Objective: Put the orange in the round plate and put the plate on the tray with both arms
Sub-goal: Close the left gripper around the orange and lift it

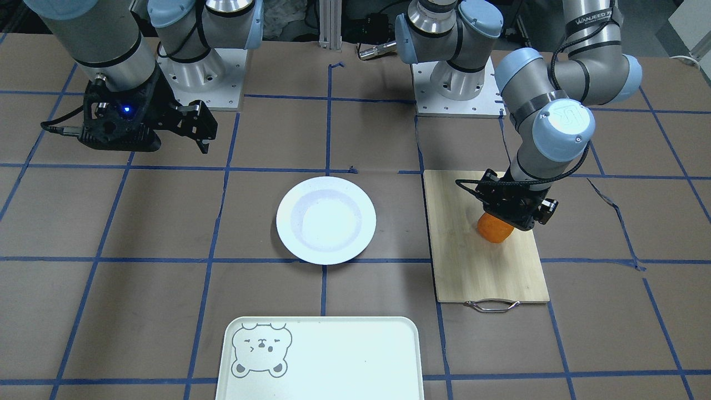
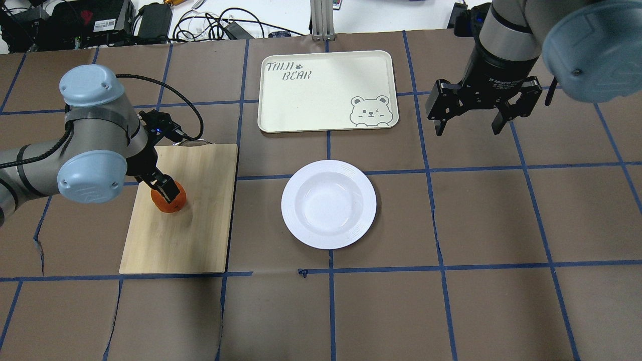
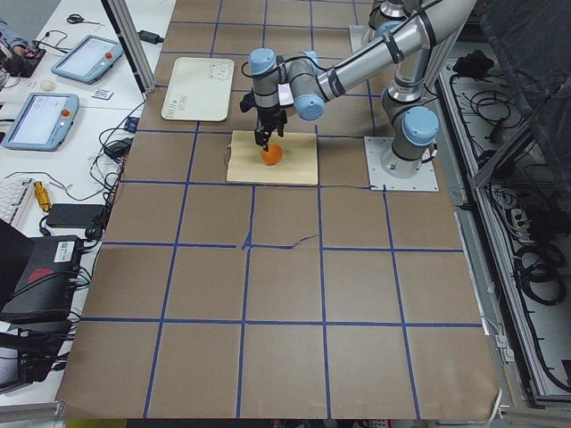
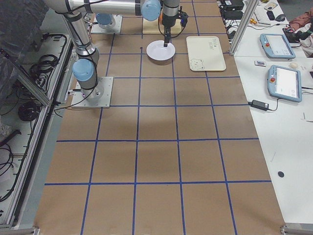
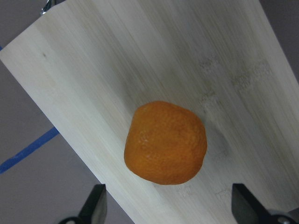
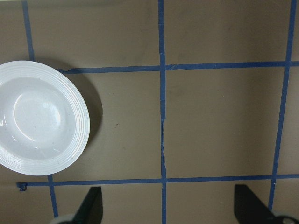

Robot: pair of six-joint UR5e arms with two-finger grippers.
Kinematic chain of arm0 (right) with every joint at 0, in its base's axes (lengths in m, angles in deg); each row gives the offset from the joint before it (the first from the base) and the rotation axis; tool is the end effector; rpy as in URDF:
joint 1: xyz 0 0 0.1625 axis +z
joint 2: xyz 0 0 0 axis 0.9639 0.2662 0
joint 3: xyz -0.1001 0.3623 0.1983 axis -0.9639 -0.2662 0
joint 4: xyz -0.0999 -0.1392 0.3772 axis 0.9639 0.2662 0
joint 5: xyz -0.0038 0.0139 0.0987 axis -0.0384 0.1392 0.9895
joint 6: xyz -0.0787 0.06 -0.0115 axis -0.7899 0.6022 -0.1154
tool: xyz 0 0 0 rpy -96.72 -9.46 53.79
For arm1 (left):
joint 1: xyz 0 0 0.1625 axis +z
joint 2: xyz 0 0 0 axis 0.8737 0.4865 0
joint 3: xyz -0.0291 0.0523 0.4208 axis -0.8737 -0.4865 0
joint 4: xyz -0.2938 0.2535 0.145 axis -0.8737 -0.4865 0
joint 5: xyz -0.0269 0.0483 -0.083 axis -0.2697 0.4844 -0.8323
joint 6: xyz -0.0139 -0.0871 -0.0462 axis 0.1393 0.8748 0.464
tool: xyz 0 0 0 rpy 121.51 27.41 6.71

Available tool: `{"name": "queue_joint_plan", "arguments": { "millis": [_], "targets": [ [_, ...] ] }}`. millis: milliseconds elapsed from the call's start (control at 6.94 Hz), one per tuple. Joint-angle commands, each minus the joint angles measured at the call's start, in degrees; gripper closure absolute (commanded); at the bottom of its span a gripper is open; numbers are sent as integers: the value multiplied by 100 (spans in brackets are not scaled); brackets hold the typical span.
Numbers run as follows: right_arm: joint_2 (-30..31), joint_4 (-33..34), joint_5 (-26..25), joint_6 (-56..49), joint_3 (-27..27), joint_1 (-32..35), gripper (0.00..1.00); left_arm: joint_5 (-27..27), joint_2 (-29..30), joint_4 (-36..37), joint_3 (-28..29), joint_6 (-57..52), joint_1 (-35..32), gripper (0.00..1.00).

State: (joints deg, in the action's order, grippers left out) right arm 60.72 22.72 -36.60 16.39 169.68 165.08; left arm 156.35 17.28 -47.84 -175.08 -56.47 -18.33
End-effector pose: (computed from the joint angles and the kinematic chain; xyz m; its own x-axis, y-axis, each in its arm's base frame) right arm 0.1384 -0.4929 0.4593 -0.9997 0.0237 -0.0036 0.0233 0.9966 0.0794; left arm -0.0239 -0.4989 0.2577 -0.8166 0.5731 -0.0686 0.5572 0.8138 0.1648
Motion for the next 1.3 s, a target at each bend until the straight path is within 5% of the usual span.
{"name": "queue_joint_plan", "arguments": {
  "millis": [0,576,1008,1152],
  "targets": [
    [-3,2,0,0,1,-8,0,5,214,450,-97,-94,-6,8],
    [-3,19,9,-9,1,1,0,-13,558,585,-106,-269,-6,24],
    [-3,11,0,-9,9,-8,0,-22,541,637,-36,-245,-6,97],
    [-3,37,9,-9,9,1,0,-300,384,576,182,-70,-93,100]
  ]
}}
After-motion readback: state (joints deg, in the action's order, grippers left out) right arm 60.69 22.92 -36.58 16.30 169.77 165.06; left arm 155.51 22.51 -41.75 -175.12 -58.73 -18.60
